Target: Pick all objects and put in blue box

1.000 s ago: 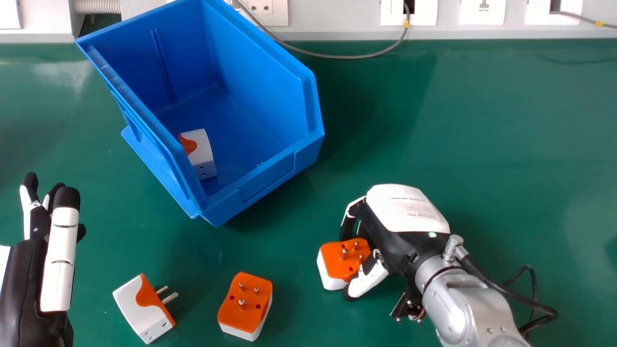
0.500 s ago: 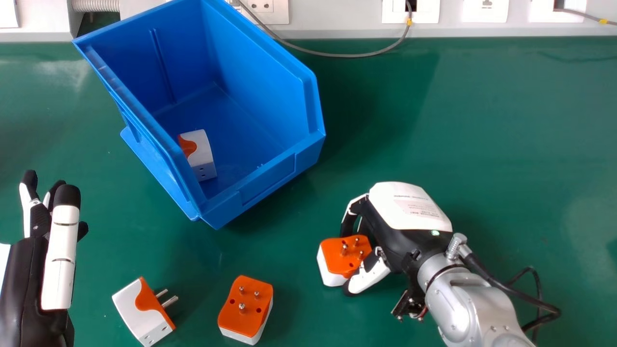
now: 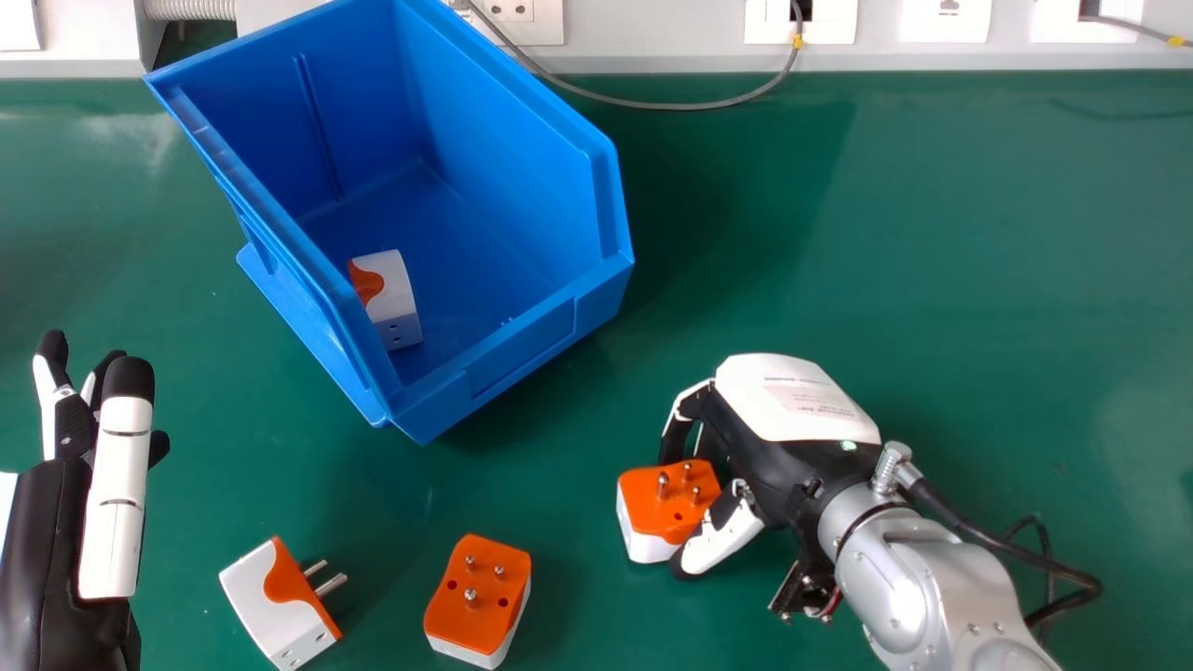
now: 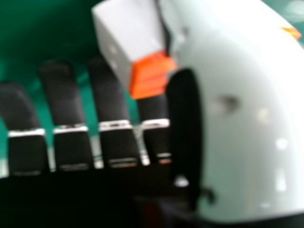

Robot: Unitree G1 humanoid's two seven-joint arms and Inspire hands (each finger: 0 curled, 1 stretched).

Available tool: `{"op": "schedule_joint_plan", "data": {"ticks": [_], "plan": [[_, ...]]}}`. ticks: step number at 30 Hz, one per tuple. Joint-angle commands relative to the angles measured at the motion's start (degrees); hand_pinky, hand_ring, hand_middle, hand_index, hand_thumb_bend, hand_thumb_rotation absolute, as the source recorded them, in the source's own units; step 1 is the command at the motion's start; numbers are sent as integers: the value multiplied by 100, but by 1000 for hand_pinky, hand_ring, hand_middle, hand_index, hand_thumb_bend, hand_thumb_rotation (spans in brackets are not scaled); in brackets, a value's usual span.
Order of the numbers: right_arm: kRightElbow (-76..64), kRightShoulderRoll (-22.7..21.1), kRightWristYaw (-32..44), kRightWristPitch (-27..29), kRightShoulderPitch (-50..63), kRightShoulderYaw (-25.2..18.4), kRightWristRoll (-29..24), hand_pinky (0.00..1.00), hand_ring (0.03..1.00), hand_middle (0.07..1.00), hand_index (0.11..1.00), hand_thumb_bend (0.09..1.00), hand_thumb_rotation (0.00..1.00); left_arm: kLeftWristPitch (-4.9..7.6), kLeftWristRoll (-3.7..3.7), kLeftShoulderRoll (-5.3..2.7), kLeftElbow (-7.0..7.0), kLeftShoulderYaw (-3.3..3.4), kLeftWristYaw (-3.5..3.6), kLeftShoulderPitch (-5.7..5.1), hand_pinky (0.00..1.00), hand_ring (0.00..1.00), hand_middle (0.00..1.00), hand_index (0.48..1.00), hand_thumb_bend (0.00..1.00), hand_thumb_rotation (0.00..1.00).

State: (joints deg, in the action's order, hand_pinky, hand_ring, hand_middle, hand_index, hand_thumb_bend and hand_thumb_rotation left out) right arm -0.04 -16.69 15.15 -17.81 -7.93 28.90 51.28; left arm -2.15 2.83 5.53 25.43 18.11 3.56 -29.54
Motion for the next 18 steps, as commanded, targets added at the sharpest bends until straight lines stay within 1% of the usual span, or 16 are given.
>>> {"op": "schedule_joint_plan", "data": {"ticks": [1,5,10,11,13,14,16,18], "plan": [[-123,-114,76,38,-60,-45,-7,292,405,499,554,488,0,12,-41,48,176,-17,-1,-8,898,967,977,1000,600,1000],[-170,-173,110,72,-88,-46,33,308,417,509,531,490,0,8,-38,73,117,-6,8,24,897,966,976,1000,600,1000],[-229,-181,85,102,-77,-47,67,316,423,512,523,491,0,-54,-56,66,200,-21,-4,10,897,966,976,1000,603,1000],[-207,-183,55,131,-78,-51,55,272,421,509,516,496,0,-74,-62,65,212,-24,-8,12,897,966,976,1000,607,1000],[-187,-191,9,175,-69,-59,38,272,421,509,516,496,0,-100,-71,61,221,-25,-10,16,897,966,976,1000,607,1000],[-177,-196,-18,200,-61,-64,29,235,419,506,511,499,0,-102,-72,59,213,-24,-10,21,897,966,976,1000,609,1000],[-142,-215,-81,254,-54,-64,28,235,419,506,511,499,0,-94,-73,58,192,-20,-13,33,897,966,976,1000,609,1000],[-101,-236,-128,298,-57,-60,31,183,415,503,504,504,0,-95,-71,57,190,-20,-14,41,896,965,975,1000,612,1000]]}}
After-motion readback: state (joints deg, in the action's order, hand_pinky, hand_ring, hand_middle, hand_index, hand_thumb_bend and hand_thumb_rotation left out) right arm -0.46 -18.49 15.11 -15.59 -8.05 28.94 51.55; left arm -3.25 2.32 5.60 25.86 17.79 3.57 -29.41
